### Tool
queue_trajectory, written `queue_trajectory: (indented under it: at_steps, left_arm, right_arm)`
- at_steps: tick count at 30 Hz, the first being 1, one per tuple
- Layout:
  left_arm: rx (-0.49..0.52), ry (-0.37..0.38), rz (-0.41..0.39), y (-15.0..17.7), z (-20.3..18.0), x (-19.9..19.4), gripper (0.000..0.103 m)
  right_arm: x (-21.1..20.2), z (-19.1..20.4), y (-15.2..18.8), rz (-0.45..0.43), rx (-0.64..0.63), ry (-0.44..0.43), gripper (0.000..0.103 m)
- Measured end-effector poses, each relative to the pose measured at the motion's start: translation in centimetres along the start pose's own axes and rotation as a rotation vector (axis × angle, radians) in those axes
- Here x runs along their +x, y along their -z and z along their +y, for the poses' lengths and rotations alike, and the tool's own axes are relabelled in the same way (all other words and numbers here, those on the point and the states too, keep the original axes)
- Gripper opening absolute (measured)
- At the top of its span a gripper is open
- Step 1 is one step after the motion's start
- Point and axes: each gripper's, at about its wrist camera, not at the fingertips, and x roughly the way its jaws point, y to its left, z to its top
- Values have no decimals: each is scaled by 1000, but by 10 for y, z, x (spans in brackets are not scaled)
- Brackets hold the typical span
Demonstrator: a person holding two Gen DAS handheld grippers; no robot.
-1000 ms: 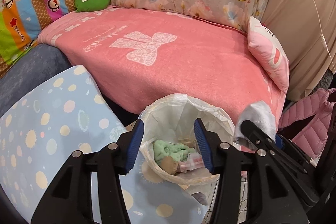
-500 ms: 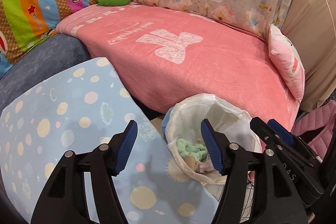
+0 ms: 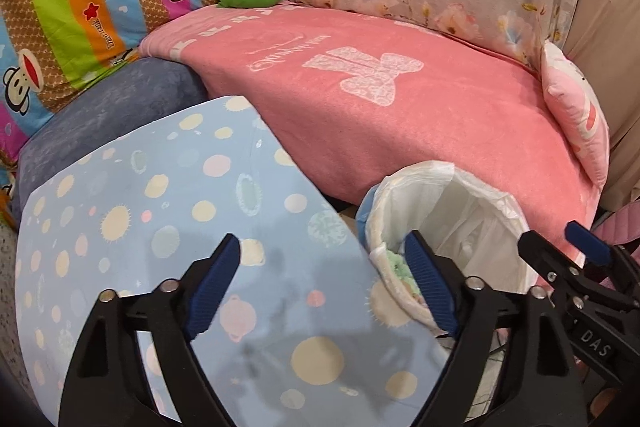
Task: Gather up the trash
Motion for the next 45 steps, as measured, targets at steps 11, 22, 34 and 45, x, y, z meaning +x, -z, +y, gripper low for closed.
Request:
queue_trajectory:
  at_steps: [11,22,34,45]
  left_arm:
    - [16,-57,42,35,7,4,92]
    - [38,-113,73,58,13,5,93]
    - [15,-132,96,68,15,1,93]
    - [-43,-151,101,69,21,-4,94]
  right_arm:
    - [-4,7,28,54,-92,54,97]
    - [-5,9,48,83,-137,110,96]
    - [-10,14,58,91,-170,147,96]
    - [-13,22,61,97,-200,149,96]
